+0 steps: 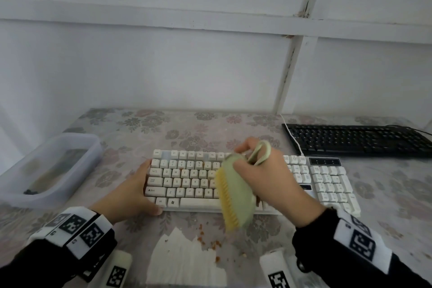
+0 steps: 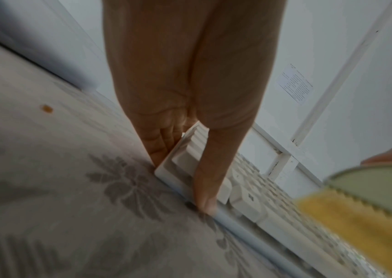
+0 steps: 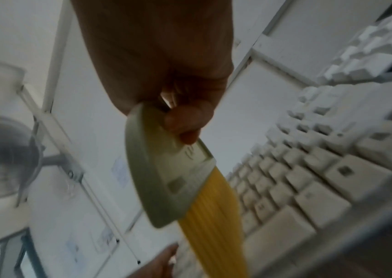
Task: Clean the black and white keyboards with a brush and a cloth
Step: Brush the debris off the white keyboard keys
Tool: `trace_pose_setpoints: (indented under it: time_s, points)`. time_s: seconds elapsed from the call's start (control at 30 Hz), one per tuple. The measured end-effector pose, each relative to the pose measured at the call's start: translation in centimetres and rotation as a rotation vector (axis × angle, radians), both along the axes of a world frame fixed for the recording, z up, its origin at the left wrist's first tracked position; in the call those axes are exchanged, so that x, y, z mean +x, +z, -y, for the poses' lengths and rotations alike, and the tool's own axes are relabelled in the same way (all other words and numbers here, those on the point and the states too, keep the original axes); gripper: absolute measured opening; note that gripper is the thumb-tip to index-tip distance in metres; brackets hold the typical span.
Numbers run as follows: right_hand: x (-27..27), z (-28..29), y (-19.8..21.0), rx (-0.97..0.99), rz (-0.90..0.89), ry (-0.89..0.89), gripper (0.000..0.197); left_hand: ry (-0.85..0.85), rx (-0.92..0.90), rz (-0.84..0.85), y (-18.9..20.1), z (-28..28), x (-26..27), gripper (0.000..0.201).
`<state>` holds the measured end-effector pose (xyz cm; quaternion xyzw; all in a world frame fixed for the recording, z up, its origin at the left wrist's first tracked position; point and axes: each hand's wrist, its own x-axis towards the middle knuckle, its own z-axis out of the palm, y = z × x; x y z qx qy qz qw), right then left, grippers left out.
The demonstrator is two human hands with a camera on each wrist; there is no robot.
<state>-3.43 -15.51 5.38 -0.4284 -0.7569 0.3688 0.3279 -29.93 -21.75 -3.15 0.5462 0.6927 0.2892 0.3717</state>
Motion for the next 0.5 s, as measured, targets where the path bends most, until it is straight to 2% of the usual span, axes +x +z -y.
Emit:
trace_pose_setpoints:
  time_s: [0.1,0.17,0.3,0.4,0.5]
  points:
    - [-0.4,-1.2,1.6,0.079,-0.128,-0.095,0.002,0.010,-0.013,-0.005,-0.1,0.0,-0.1,0.109]
    - [-1.1,-1.9,1.6,0.122,-0.146,-0.110,0.003,0.011,-0.023,-0.017,-0.1,-0.1,0.0,0.107]
    - [-2.3,-2.2,-0.4,0.132,-0.069,-0.091,0.006,0.015,-0.029,-0.024,0.2,0.0,0.1,0.107]
    - [-2.3,-1.1,-2.1,0.131,-0.004,-0.010,0.001,0.014,-0.030,-0.030,0.2,0.0,0.1,0.113]
    - [-1.7,0.3,-3.1,0.087,0.079,0.057,0.001,0.021,-0.036,-0.029,0.3,-0.1,0.3,0.107]
